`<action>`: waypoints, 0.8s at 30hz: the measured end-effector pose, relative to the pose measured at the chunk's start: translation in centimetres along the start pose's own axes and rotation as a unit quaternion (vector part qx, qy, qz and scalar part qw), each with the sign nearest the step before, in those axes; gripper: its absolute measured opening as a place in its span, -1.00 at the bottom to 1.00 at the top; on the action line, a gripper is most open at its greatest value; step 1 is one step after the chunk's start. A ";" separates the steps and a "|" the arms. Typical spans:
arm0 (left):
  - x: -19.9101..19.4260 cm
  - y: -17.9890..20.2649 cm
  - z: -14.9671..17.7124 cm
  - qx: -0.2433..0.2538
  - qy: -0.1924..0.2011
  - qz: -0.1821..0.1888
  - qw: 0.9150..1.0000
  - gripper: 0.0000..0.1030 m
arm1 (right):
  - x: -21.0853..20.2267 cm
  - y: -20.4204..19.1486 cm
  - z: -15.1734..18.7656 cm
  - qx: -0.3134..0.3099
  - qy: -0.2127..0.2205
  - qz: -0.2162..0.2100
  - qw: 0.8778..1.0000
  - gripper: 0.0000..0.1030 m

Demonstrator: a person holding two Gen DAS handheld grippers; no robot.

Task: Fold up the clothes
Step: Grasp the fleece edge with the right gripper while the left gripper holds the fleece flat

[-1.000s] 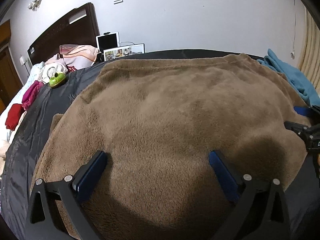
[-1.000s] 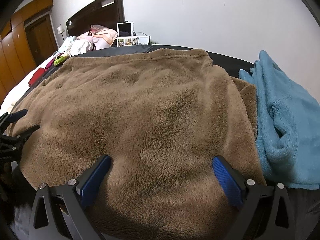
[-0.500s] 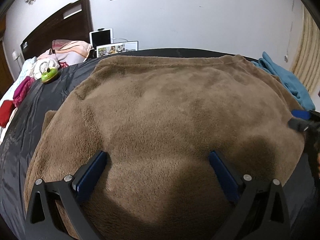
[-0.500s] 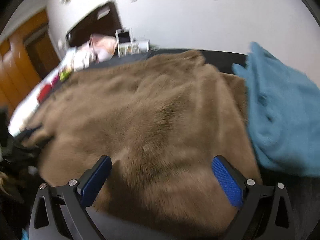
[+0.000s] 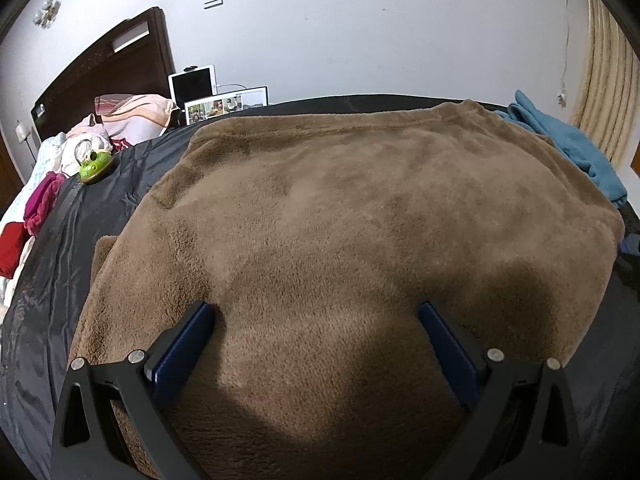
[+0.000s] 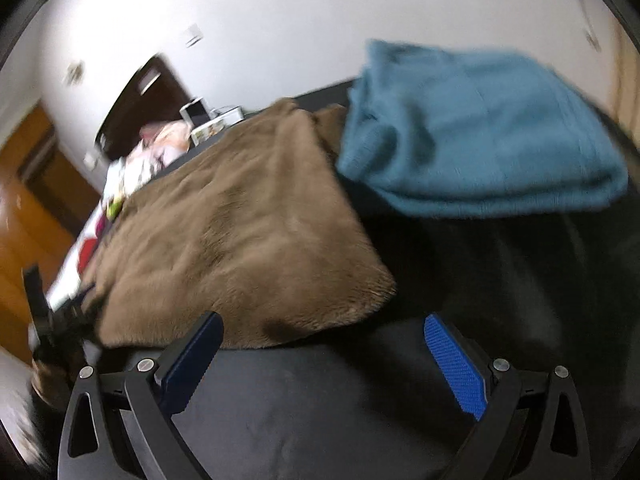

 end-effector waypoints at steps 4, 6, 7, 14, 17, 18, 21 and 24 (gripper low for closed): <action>0.0 0.0 0.0 -0.001 0.000 0.001 1.000 0.98 | 0.9 -0.2 -0.6 0.053 -0.005 -0.050 0.997 0.98; 0.0 0.0 0.0 -0.002 0.000 0.001 1.000 0.98 | 1.4 -0.6 -0.9 0.072 -0.009 -0.069 0.995 0.98; 0.0 0.0 0.0 -0.002 0.000 0.002 1.000 0.98 | 1.7 -0.9 -1.0 0.075 -0.009 -0.073 0.995 0.98; -0.1 -0.1 0.1 -0.004 0.001 0.004 1.000 0.98 | 3.3 -2.9 -1.5 0.078 0.000 -0.070 0.995 0.98; -0.1 -0.1 0.1 -0.006 0.002 0.006 1.000 0.98 | 3.5 -3.1 -1.7 0.097 0.007 -0.071 0.993 0.98; -0.1 -0.1 0.1 -0.006 0.002 0.006 1.000 0.98 | 3.5 -3.1 -1.8 0.103 0.010 -0.071 0.992 0.98; -0.1 -0.1 0.1 -0.006 0.002 0.007 1.000 0.98 | 3.6 -3.2 -2.1 0.119 0.030 -0.061 0.991 0.98; -0.1 -0.1 0.1 -0.007 0.002 0.007 1.000 0.98 | 3.5 -3.1 -2.4 0.131 0.051 -0.040 0.989 0.82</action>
Point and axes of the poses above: each gripper's, at about its wrist camera, not at the fingertips, and x roughly the way its jaws point, y to its right, z to its underside, the point moved 6 cm from there along x, roughly the way its jaws point, and after that the axes turned 10 degrees about x, right-handed, at the moved point
